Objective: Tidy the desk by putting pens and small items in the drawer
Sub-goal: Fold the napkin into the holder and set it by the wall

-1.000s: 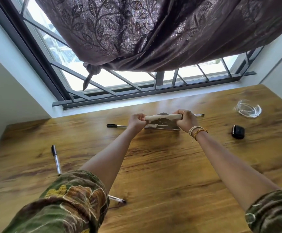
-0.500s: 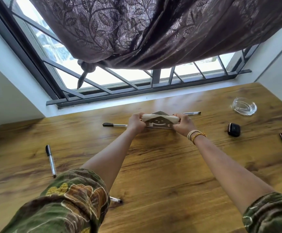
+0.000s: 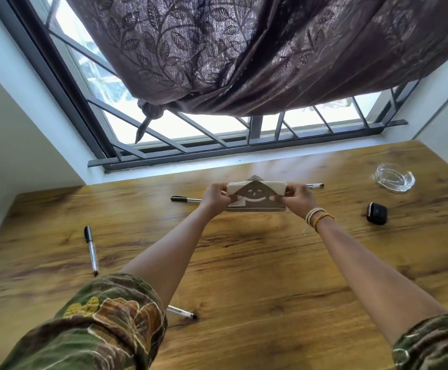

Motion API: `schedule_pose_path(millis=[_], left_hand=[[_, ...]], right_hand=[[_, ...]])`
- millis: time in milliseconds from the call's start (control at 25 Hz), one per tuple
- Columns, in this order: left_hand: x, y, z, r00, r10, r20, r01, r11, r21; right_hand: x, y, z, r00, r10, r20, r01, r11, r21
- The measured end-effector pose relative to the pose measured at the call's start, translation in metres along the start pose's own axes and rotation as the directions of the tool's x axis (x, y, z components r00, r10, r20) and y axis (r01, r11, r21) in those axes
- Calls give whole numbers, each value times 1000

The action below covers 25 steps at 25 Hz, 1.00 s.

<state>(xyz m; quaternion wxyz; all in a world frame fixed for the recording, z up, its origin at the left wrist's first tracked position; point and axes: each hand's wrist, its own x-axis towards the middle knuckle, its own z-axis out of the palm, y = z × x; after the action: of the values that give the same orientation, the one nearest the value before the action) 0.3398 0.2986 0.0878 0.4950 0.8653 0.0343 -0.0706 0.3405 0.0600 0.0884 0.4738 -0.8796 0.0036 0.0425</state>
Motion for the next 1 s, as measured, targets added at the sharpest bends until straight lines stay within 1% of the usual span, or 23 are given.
schedule_pose_path(millis=[160, 320, 520, 640, 840, 1000], left_hand=[[-14, -6, -13, 1000, -23, 21, 26, 991, -131], [-31, -16, -27, 1000, -31, -6, 29, 986, -164], [-48, -28, -42, 993, -117, -19, 110, 966, -234], [-56, -39, -52, 987, -158, -32, 144, 954, -262], [-79, -57, -83, 958, -260, -124, 199, 909, -367], [-109, -89, -126, 921, -302, -246, 169, 878, -447]], right_hand=[[0, -8, 8, 1000, -6, 30, 4, 998, 69], [-2, -17, 23, 996, -23, 89, 15, 996, 86], [-1, -23, 45, 992, -15, 128, 4, 996, 91], [-3, -32, 59, 985, -58, 164, 41, 994, 104], [-1, -61, 92, 965, -108, 240, 68, 983, 168], [-8, -102, 148, 945, -161, 284, 105, 974, 200]])
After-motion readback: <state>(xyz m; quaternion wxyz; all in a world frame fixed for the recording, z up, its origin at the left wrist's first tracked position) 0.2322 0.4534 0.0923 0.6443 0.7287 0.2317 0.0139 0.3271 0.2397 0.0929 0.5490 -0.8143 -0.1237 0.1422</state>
